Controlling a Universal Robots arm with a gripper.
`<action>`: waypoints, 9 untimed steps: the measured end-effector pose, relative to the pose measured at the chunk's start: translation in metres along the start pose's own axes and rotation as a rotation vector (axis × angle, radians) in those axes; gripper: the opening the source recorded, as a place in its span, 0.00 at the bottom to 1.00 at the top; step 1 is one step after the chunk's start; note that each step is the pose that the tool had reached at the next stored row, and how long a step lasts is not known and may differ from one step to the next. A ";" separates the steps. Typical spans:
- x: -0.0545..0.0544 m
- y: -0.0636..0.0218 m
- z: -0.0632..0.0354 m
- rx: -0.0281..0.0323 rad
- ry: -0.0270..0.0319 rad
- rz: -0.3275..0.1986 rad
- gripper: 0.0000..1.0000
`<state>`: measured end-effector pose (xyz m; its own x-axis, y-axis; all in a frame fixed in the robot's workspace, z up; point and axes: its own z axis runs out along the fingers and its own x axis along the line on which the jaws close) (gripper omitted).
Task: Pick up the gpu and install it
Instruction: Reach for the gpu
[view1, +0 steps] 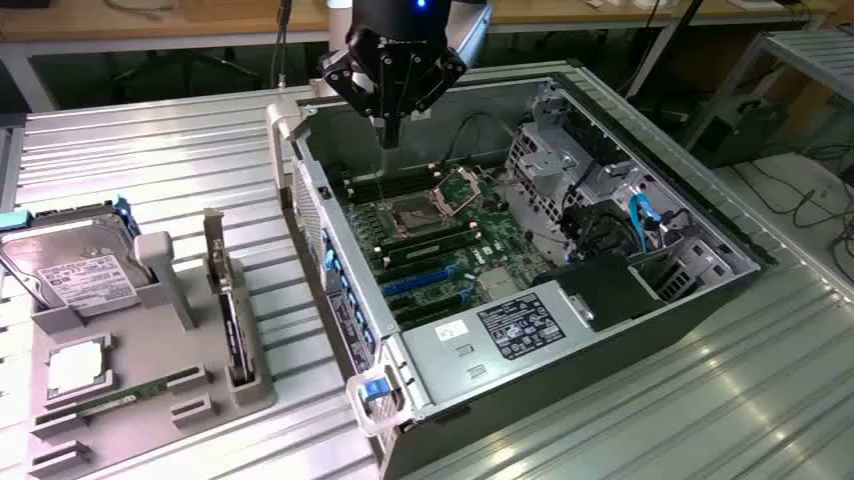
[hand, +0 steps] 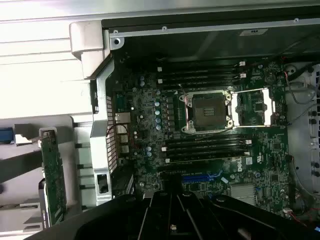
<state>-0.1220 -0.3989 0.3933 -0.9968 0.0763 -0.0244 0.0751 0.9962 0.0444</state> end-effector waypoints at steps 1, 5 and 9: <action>0.001 0.0000 0.0000 0.0000 0.0000 0.000 0.11; 0.005 -0.0003 -0.0001 0.0000 0.0000 0.000 0.11; 0.007 -0.0006 -0.0002 0.0000 0.0000 0.000 0.11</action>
<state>-0.1295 -0.3989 0.3933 -0.9968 0.0762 -0.0245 0.0751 0.9962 0.0444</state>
